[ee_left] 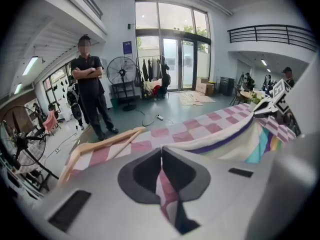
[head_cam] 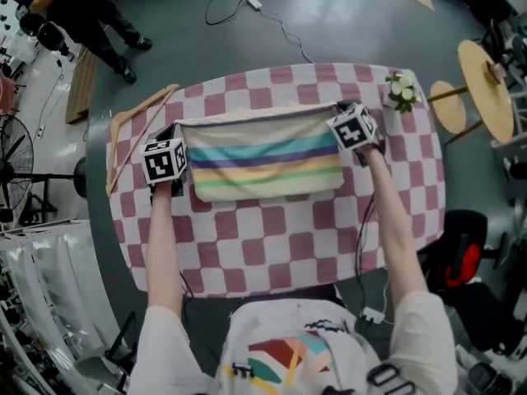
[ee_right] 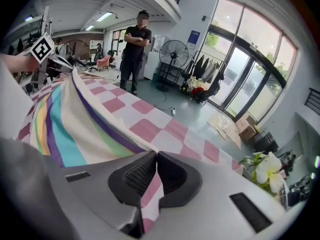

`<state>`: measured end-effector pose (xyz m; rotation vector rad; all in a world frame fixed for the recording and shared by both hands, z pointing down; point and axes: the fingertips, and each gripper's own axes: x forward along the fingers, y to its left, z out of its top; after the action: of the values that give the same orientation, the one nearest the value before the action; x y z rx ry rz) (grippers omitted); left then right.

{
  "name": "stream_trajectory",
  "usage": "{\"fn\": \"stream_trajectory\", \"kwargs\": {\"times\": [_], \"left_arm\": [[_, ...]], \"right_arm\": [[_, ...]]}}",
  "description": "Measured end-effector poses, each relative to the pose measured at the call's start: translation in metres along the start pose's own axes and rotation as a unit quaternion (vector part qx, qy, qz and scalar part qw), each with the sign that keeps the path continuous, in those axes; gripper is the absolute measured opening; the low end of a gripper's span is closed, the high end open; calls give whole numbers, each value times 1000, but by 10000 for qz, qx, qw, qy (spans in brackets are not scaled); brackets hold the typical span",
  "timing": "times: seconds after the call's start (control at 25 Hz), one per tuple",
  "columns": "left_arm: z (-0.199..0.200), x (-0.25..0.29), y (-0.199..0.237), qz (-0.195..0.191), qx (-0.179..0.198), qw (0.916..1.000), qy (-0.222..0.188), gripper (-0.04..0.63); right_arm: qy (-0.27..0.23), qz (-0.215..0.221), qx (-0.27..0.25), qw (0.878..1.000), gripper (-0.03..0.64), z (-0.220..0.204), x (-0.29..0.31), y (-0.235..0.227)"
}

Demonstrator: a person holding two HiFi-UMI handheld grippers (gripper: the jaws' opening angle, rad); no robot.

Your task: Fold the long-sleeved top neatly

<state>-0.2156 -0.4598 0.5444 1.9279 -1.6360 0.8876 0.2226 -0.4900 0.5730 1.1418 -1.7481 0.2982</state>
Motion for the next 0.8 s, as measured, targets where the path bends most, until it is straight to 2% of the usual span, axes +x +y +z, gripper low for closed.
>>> {"fn": "stream_trajectory", "kwargs": {"times": [0.2, 0.36, 0.4, 0.44, 0.48, 0.52, 0.56, 0.68, 0.8], "left_arm": [[-16, 27, 4, 2, -225, 9994, 247, 12], [-14, 32, 5, 91, -377, 9992, 124, 14], [-12, 31, 5, 107, -456, 9989, 71, 15], [-10, 30, 5, 95, -531, 9985, 11, 53], [-8, 27, 4, 50, -599, 9982, -51, 147], [-5, 23, 3, -5, -661, 9977, -122, 193], [-1, 17, 2, -46, -711, 9972, -216, 193], [14, -13, -7, -132, -726, 9954, -614, 193], [30, -56, -22, -204, -688, 9910, -1126, 193]], "right_arm": [[183, 111, -73, 9997, 15, 0, 22, 5], [93, 13, 168, 9998, 18, -1, 29, 3], [33, -117, 229, 9997, 42, 0, 28, 0], [-59, -266, 275, 9992, 87, 2, 26, -3], [-182, -406, 341, 9984, 135, 5, 22, -6], [-336, -511, 462, 9971, 191, 8, 16, -9], [-526, -577, 649, 9948, 230, 13, 7, -12], [-1372, -693, 1475, 9770, 255, 28, -33, -22], [-2199, -447, 2448, 9433, 255, 34, -87, -15]]}}
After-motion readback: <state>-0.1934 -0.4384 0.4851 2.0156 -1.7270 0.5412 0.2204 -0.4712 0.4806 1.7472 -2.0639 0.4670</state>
